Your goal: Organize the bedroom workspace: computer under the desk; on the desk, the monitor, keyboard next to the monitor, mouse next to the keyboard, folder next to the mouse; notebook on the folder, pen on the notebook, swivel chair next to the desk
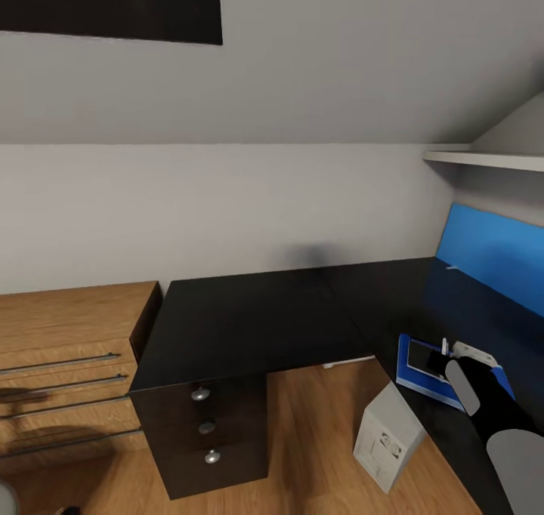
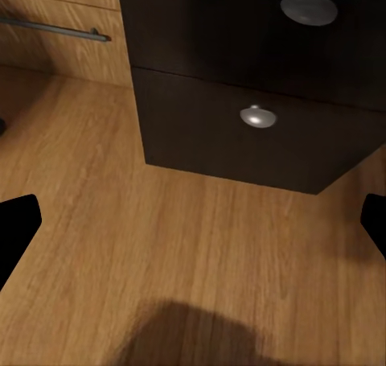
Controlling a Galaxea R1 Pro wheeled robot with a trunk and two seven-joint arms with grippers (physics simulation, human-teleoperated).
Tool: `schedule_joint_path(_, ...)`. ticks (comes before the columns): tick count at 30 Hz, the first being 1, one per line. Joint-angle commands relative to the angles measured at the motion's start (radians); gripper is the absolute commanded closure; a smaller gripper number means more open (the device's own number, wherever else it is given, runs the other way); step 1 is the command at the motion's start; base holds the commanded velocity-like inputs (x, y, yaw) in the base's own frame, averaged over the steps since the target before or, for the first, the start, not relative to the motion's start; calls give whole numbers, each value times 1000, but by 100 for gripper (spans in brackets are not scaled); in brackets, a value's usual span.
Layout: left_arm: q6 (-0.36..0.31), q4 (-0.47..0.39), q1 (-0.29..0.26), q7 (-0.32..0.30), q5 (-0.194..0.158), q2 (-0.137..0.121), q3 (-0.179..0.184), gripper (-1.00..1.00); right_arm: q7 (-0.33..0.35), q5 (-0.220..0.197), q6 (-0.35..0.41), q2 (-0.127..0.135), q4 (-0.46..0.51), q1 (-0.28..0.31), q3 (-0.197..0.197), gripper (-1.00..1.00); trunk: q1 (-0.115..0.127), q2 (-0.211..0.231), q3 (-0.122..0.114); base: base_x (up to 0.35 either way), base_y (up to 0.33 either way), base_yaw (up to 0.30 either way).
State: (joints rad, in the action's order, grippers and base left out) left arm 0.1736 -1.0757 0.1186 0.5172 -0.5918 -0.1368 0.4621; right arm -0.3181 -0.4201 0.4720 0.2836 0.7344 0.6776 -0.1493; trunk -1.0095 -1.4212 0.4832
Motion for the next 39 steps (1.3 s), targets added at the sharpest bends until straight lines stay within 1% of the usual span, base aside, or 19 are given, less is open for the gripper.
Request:
schedule_joint_path(1, 7, -1, -1, 4, -11, -1, 4, -100, -6, -10, 2, 0, 2, 0, 0, 100, -4, -8, 4, 0, 0, 0)
schedule_joint_path(15, 7, -1, 0, 4, -9, -1, 4, -100, -6, -5, 1, -1, 2, 0, 1, 100, -58, -106, 48, 0, 0, 0)
schedule_joint_path(24, 8, -1, -1, 4, -7, -1, 3, -100, -6, -5, 1, -1, 2, 0, 2, 100, -58, -106, 48, 0, 0, 0)
schedule_joint_path(25, 8, -1, -1, 4, -7, -1, 3, -100, -6, -5, 2, -1, 2, 0, 2, -100, -58, -106, 48, 0, 0, 0)
schedule_joint_path(39, 9, -1, 0, 3, -6, -1, 2, -100, -4, -5, 2, -1, 3, 0, 1, -100, -58, -106, 48, 0, 0, 0)
